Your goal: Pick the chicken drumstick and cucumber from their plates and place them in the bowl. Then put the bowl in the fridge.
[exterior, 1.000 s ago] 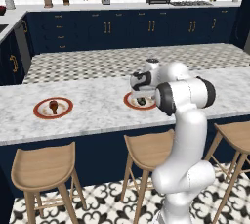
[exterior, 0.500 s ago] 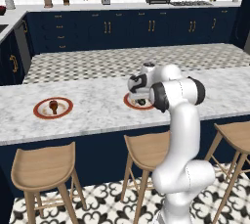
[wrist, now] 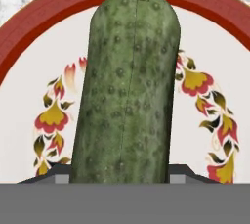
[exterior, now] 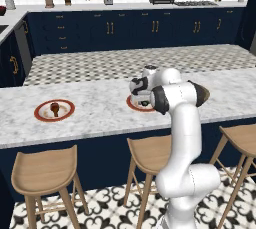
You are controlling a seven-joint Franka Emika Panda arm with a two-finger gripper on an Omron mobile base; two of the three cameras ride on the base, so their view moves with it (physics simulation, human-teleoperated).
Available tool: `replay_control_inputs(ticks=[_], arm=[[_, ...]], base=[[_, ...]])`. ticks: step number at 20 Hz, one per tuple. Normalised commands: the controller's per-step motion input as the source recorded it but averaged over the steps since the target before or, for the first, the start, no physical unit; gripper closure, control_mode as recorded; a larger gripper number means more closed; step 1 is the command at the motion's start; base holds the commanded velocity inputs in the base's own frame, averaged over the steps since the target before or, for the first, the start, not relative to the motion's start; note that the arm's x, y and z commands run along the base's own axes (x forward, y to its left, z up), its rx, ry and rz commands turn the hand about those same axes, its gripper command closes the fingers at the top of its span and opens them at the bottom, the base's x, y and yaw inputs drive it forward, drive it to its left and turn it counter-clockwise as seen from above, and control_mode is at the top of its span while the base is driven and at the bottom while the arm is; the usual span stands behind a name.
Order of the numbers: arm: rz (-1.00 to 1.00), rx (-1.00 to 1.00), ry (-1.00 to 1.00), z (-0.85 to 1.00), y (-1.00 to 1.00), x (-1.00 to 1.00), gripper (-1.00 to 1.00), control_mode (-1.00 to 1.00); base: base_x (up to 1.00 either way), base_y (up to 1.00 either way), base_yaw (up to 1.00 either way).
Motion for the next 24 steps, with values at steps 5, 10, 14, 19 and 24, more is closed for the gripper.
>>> replay_control_inputs(ticks=[5,10,14,19,24], arm=[[-0.01,0.0,0.01,-0.05,-0.07,-0.07,1.0,-1.0],[-0.02,-0.04,-0.04,0.74,-0.21,-0.82,1.0,-1.0],[0.0,-0.1,0.0,0.87,-0.56,-0.52,1.0,-1.0],[0.0,-0.04,-0.05,0.45,-0.85,-0.21,1.0,-1.0],[0.0,0.0,-0.04,0.12,-0.97,-0.04,1.0,-1.0]], base=[[0.0,0.0,0.0],[0.0,0.0,0.0],[0.0,0.0,0.0],[0.0,0.0,0.0],[0.0,0.0,0.0]])
